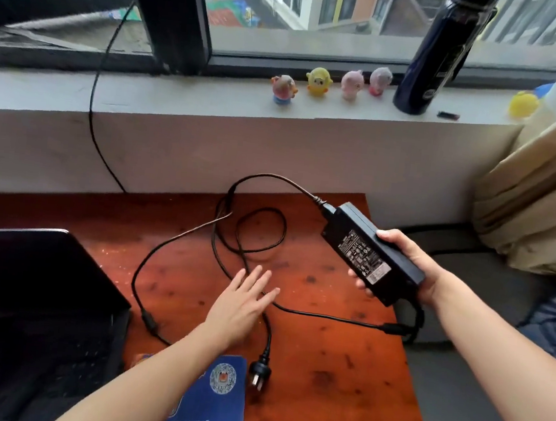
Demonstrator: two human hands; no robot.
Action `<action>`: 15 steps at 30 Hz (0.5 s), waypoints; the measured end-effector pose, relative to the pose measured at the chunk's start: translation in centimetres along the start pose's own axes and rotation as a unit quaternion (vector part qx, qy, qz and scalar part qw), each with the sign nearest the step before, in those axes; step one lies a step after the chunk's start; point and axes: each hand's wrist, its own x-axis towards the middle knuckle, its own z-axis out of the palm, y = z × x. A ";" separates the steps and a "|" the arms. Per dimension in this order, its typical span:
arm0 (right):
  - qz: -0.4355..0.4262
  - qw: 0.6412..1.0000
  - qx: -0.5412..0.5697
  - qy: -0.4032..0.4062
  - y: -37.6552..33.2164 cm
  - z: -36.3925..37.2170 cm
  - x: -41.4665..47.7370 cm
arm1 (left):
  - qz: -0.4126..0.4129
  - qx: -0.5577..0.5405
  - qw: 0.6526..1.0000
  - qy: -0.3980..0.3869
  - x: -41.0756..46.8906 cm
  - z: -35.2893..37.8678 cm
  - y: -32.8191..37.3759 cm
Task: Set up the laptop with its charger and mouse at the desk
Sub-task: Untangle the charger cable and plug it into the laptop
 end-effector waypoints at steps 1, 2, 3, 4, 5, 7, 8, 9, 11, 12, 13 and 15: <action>-0.002 1.000 0.000 0.000 0.1 -0.3 -0.2 | -0.009 0.001 0.998 -0.069 0.4 0.9 0.3; -0.006 1.000 -0.003 0.006 0.1 -0.5 -0.3 | -0.026 0.002 0.993 -0.116 0.6 1.5 0.3; -0.009 1.000 -0.013 0.020 0.0 -0.9 -0.3 | -0.043 -0.003 0.990 -0.133 0.8 1.9 0.4; -0.015 0.999 -0.030 0.042 0.0 -0.9 -0.1 | -0.056 -0.004 0.990 -0.132 0.5 2.0 -0.2; -0.019 0.996 -0.052 0.071 -0.1 -1.1 0.1 | -0.063 -0.002 0.990 -0.129 0.3 2.0 -0.6; -0.031 0.983 -0.093 0.153 0.1 -1.3 1.2 | -0.077 0.001 0.987 -0.141 -0.3 2.0 -1.9; -0.037 0.973 -0.108 0.199 0.4 -1.3 1.9 | -0.094 -0.001 0.984 -0.151 -0.7 1.9 -2.3; -0.040 0.961 -0.124 0.242 0.9 -1.2 2.8 | -0.120 -0.012 0.980 -0.157 -1.2 1.9 -2.7; -0.050 0.931 -0.176 0.315 1.9 -1.1 4.7 | -0.183 -0.049 0.969 -0.160 -1.9 1.6 -3.3; -0.052 0.911 -0.220 0.344 2.5 -1.0 5.6 | -0.206 -0.064 0.963 -0.164 -2.2 1.3 -3.6; -0.048 0.885 -0.275 0.372 3.1 -0.9 6.3 | -0.222 -0.074 0.958 -0.166 -2.4 0.9 -3.9; -0.029 0.841 -0.364 0.400 4.3 -0.9 7.2 | -0.248 -0.101 0.952 -0.145 -2.8 -0.2 -4.6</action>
